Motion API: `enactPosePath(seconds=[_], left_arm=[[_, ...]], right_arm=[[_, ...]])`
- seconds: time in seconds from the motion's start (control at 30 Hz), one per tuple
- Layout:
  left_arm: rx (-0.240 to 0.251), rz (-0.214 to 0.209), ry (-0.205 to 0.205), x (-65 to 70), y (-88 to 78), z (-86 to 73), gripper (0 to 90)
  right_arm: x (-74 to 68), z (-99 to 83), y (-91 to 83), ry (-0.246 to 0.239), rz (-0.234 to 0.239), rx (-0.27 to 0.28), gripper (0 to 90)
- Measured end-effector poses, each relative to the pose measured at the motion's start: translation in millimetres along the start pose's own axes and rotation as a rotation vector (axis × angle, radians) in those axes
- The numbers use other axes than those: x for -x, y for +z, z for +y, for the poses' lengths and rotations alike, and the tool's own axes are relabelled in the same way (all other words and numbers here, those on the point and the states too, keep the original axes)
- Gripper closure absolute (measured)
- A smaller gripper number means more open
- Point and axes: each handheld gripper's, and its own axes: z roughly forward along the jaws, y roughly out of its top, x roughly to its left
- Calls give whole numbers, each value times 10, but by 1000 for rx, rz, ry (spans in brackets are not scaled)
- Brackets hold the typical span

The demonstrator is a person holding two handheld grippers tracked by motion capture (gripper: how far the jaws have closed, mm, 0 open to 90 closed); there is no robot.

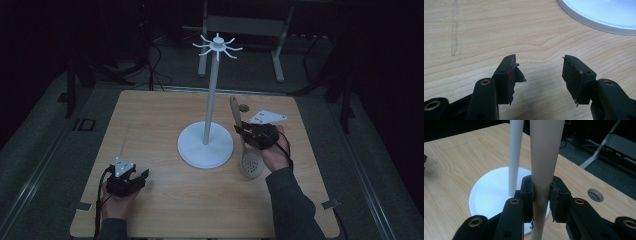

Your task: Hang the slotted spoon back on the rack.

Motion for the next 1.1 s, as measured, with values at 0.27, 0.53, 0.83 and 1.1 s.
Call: enactPosePath(seconds=[0.27, 0.53, 0.83, 1.1], left_arm=[[5, -1, -3, 2, 1, 10, 455], [8, 1, -2, 3, -6, 14, 455], [11, 4, -2, -3, -14, 15, 455], [11, 4, 0, -4, -18, 16, 455]], right_arm=[[-65, 85, -1, -6, -1, 34, 747], [-117, 159, -16, -3, 0, 60, 748], [-95, 261, -43, 8, -16, 81, 748], [-81, 399, -93, 27, -19, 117, 748]])
